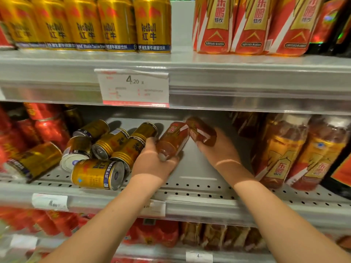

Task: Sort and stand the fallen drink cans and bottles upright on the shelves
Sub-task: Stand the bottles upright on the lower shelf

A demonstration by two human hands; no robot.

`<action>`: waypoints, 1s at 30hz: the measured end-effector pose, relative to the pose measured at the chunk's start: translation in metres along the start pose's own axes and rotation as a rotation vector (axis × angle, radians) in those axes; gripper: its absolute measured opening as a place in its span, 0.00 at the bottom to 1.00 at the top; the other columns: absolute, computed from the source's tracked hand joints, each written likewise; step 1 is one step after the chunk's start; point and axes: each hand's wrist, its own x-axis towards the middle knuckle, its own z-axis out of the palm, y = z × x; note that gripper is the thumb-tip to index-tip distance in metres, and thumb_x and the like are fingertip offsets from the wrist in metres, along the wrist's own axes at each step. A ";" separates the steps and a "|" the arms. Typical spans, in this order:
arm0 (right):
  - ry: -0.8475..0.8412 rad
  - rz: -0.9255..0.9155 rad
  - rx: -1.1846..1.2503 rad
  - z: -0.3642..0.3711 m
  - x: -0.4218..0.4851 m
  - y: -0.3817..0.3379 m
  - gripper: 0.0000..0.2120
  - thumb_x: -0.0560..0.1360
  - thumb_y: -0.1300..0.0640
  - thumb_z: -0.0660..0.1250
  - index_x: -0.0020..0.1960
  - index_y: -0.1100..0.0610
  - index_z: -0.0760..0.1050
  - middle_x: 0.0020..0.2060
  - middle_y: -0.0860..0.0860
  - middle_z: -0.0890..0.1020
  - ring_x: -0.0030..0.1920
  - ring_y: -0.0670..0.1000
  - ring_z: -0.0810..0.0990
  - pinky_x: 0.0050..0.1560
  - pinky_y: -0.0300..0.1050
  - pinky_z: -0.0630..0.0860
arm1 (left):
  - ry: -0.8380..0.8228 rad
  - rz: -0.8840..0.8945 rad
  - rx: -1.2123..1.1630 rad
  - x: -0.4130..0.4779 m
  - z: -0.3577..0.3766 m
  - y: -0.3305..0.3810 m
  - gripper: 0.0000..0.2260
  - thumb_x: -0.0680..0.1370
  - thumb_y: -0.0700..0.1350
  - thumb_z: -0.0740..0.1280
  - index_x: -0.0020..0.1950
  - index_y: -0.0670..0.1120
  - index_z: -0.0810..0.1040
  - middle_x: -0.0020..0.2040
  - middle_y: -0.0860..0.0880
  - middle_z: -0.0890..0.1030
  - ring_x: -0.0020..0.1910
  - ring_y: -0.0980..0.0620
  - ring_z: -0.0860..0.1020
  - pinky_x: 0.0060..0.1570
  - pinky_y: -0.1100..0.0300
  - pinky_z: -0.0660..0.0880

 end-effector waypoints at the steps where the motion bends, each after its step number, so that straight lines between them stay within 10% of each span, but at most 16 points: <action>1: 0.002 0.021 0.017 -0.005 -0.010 0.003 0.13 0.74 0.37 0.69 0.53 0.43 0.73 0.39 0.39 0.75 0.43 0.48 0.77 0.44 0.44 0.69 | 0.034 -0.012 -0.082 0.003 -0.002 0.001 0.31 0.73 0.59 0.75 0.71 0.57 0.65 0.48 0.60 0.77 0.42 0.56 0.76 0.48 0.60 0.73; 7: 0.012 0.095 0.086 -0.045 -0.069 0.013 0.31 0.73 0.38 0.70 0.72 0.44 0.67 0.52 0.42 0.79 0.51 0.49 0.79 0.49 0.42 0.72 | 0.127 0.035 -0.439 0.014 -0.010 0.009 0.26 0.71 0.51 0.80 0.62 0.56 0.70 0.50 0.63 0.78 0.48 0.67 0.77 0.46 0.74 0.70; 16: 0.134 0.138 0.339 -0.075 -0.124 0.014 0.23 0.72 0.40 0.74 0.61 0.34 0.67 0.44 0.33 0.79 0.42 0.34 0.79 0.31 0.24 0.70 | 0.069 0.157 -0.582 0.027 -0.007 0.036 0.21 0.75 0.51 0.77 0.66 0.53 0.76 0.57 0.59 0.82 0.54 0.67 0.79 0.52 0.76 0.72; 21: 0.150 0.123 0.497 -0.072 -0.128 0.016 0.23 0.72 0.42 0.75 0.62 0.34 0.67 0.44 0.19 0.76 0.46 0.25 0.76 0.37 0.19 0.69 | -0.030 0.194 -0.511 0.024 -0.014 0.048 0.16 0.77 0.56 0.74 0.64 0.58 0.78 0.56 0.61 0.83 0.56 0.66 0.79 0.61 0.64 0.73; 26: 0.121 0.112 0.465 -0.060 -0.117 0.019 0.25 0.70 0.47 0.77 0.59 0.30 0.69 0.53 0.35 0.79 0.51 0.30 0.78 0.42 0.24 0.75 | -0.165 0.168 -0.350 0.017 -0.029 0.050 0.10 0.76 0.64 0.71 0.48 0.80 0.73 0.43 0.84 0.73 0.45 0.85 0.70 0.47 0.71 0.64; 30: 0.098 0.081 0.310 -0.050 -0.116 0.022 0.29 0.71 0.47 0.77 0.67 0.38 0.68 0.60 0.45 0.77 0.55 0.38 0.78 0.53 0.32 0.74 | -0.278 0.092 -0.281 0.021 -0.025 0.045 0.21 0.69 0.73 0.69 0.59 0.71 0.70 0.56 0.76 0.74 0.55 0.70 0.72 0.58 0.61 0.68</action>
